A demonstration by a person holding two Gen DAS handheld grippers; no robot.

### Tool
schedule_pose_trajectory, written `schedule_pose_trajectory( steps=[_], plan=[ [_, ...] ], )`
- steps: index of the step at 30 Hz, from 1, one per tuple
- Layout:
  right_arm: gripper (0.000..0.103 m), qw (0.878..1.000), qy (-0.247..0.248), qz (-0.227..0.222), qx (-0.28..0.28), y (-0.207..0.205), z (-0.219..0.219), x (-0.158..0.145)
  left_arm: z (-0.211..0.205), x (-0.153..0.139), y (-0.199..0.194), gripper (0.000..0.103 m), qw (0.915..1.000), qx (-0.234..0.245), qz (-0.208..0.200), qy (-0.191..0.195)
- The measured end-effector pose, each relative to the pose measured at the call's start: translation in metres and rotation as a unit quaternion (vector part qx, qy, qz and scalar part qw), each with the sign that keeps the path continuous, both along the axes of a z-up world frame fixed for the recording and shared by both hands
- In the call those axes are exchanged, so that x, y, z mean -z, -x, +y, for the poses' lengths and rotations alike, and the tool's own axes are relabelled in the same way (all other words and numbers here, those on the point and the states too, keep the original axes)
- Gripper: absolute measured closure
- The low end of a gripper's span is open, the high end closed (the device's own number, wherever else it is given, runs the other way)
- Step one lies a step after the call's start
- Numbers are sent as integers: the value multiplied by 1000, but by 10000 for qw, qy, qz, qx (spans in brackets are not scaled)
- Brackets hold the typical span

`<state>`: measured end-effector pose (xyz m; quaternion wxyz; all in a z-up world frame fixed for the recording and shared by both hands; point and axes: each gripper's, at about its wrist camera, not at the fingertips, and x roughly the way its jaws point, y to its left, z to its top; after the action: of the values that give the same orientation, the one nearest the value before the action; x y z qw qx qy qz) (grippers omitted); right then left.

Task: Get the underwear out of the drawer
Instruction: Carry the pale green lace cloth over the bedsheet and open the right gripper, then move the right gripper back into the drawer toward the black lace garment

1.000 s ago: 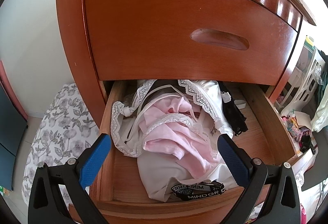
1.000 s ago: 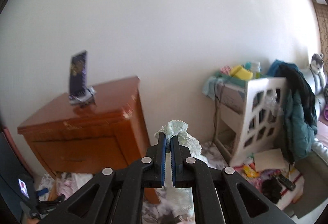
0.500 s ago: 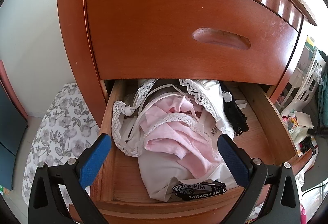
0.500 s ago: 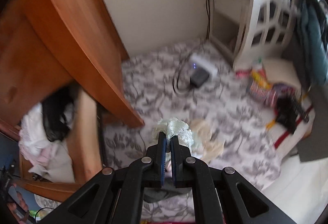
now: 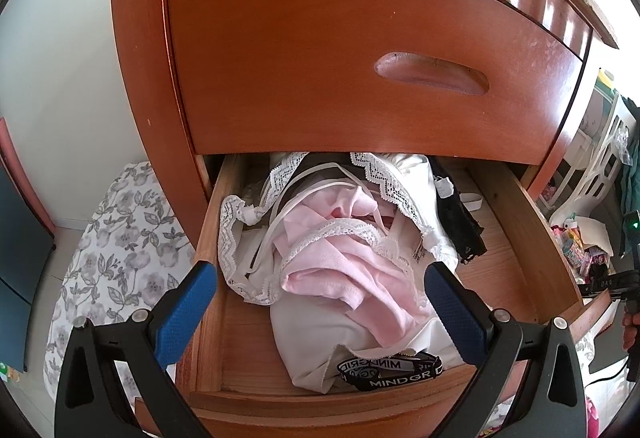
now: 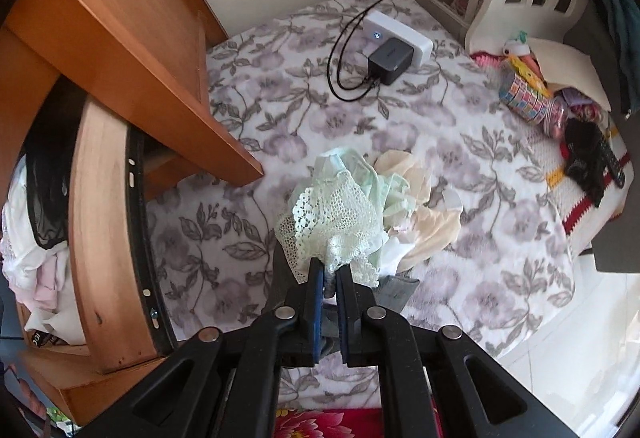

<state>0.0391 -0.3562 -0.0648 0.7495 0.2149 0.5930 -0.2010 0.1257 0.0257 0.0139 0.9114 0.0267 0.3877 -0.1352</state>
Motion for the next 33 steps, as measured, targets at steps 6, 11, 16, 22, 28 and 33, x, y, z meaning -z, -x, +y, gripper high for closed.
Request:
schedule_pose_trajectory(
  steps=[6,11,16,22,28,33],
  plan=[
    [56,10000,73,-6,60,0,-1,-4,1,-1,0,0,10000,-5,-11,11],
    [36,9998,129,-61,109,0,-2,-8,1,-1,0,0,10000,-11,-8,16],
    [24,9996,113,-126,223,1,-7,-10,1,-1,0,0,10000,-20,-7,17],
    [18,9993,203,-103,287,2,-9,-11,2,-1,-1,0,10000,-41,4,7],
    [4,9991,221,-209,298,2,-10,-14,1,-1,0,0,10000,-40,-3,0],
    [1,9982,287,-394,345,3,-9,-21,1,-1,-1,0,10000,-65,-1,-24]
  ],
)
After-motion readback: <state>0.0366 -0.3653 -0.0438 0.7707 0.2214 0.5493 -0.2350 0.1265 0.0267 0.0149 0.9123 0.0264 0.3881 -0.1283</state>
